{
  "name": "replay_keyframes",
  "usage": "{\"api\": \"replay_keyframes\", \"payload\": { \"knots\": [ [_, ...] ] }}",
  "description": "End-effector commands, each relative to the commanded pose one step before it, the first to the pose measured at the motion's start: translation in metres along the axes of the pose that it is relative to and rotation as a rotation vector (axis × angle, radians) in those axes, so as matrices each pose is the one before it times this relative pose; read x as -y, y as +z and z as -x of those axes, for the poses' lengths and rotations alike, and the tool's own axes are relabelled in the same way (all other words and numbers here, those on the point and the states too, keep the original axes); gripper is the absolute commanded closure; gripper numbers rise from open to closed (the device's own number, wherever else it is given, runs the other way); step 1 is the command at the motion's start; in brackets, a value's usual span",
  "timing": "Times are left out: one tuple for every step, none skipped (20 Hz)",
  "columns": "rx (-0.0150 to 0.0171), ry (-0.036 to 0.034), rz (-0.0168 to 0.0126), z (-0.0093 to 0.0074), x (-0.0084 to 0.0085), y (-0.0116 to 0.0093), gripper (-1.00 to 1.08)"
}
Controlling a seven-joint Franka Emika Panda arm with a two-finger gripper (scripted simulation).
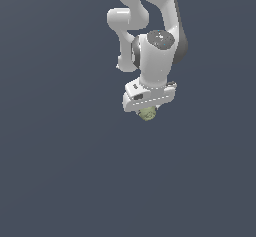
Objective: Pick up the object and move it to a goal position.
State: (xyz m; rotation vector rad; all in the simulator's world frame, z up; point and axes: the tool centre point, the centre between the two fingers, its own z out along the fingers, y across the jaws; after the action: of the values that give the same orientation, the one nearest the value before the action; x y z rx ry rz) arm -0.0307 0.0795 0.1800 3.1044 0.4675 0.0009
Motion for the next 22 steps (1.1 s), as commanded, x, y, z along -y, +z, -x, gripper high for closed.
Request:
{"api": "replay_keyframes", "payload": {
  "knots": [
    [0.00046,0.00058,0.00042,-0.00316,0.02365,-0.02273,1.08],
    [0.0,0.0,0.0,-0.00157,0.00928,-0.00892,1.08],
    [0.0,0.0,0.0,-0.0016,0.00926,-0.00891,1.08],
    [0.0,0.0,0.0,-0.00163,0.00925,-0.00889,1.08],
    [0.0,0.0,0.0,-0.00167,0.00922,-0.00885,1.08],
    [0.0,0.0,0.0,-0.00171,0.00917,-0.0088,1.08],
    [0.0,0.0,0.0,-0.00177,0.00911,-0.00873,1.08],
    [0.0,0.0,0.0,-0.00181,0.009,-0.00861,1.08],
    [0.00005,0.0,-0.00049,-0.00179,0.00846,-0.00816,1.08],
    [0.0,0.0,0.0,-0.00169,0.00799,-0.00761,1.08],
    [-0.00003,0.00008,-0.00048,-0.0016,0.00721,-0.00705,1.08],
    [0.0,0.0,0.0,-0.00156,0.0068,-0.00645,1.08],
    [-0.00005,0.0001,-0.00048,-0.0015,0.006,-0.00591,1.08],
    [0.0,0.0,0.0,-0.00145,0.00561,-0.00531,1.08],
    [-0.00006,0.0001,-0.00047,-0.00136,0.00486,-0.00483,1.08],
    [0.0,0.0,0.0,-0.00126,0.00455,-0.00428,1.08],
    [0.0,0.0,0.0,-0.00113,0.00403,-0.00379,1.08],
    [-0.00006,0.00012,-0.00047,-0.00099,0.00328,-0.00335,1.08],
    [0.0,0.0,0.0,-0.00088,0.00299,-0.0028,1.08],
    [0.0,0.0,0.0,-0.00076,0.00248,-0.00233,1.08],
    [0.0,0.0,0.0,-0.00065,0.00199,-0.00187,1.08],
    [-0.00006,0.00012,-0.00047,-0.00053,0.00129,-0.00148,1.08]
  ]
}}
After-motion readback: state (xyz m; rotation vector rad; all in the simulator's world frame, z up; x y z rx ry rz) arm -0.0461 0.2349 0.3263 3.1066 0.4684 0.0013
